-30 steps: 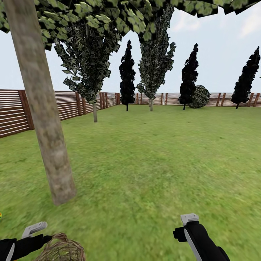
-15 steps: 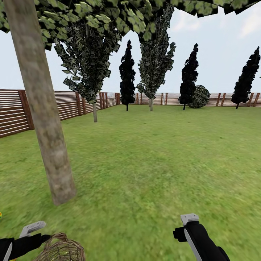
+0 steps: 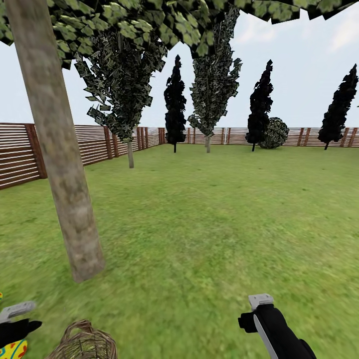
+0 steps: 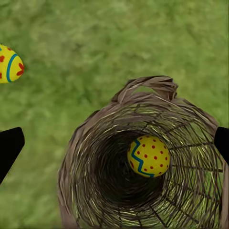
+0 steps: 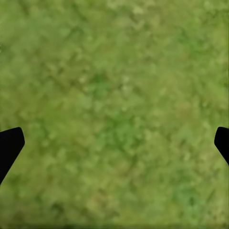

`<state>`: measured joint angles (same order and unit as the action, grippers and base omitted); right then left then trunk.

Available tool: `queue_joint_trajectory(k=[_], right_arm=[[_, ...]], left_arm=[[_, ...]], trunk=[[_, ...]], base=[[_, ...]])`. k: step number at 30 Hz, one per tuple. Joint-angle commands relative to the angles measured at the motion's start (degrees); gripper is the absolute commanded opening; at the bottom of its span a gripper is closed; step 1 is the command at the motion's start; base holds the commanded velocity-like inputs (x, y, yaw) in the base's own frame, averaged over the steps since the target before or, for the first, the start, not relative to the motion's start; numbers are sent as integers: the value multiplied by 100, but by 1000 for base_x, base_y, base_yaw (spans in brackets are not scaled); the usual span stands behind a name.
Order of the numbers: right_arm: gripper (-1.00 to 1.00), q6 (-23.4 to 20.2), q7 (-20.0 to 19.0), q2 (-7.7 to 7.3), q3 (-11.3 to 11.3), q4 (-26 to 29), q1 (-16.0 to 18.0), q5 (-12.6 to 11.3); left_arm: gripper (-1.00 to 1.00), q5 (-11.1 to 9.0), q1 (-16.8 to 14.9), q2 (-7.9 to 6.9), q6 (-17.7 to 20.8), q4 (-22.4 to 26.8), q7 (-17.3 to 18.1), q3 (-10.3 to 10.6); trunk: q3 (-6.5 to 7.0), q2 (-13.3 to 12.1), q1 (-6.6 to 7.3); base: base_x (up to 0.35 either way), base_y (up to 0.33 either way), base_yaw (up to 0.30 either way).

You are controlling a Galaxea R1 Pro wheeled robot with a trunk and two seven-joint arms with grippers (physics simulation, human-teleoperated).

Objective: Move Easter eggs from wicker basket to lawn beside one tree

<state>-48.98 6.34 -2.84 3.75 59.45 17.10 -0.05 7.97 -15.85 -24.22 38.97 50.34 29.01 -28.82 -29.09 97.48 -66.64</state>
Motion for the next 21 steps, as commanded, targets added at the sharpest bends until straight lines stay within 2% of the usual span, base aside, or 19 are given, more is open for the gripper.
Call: queue_joint_trajectory(k=[1,6,10,18,21], right_arm=[[100,-31,27,-6,21,5,4,-5],[100,-33,25,-14,19,12,4,-12],[100,-33,25,-15,19,14,4,-12],[100,-33,25,-14,21,7,4,-11],[100,-33,25,-8,21,6,4,-8]], left_arm=[[100,62,-6,-61,21,-2,59,-13],[100,64,-6,-49,23,-7,46,20],[100,64,-6,-39,23,-7,43,25],[100,64,-8,-22,29,-7,43,32],[100,69,-6,64,25,-7,34,34]], trunk=[[-7,4,0],[-7,4,0],[-78,164,-88],[-78,164,-88],[-78,164,-88]], base=[[0,0,0],[0,0,0],[0,0,0],[0,0,0],[0,0,0]])
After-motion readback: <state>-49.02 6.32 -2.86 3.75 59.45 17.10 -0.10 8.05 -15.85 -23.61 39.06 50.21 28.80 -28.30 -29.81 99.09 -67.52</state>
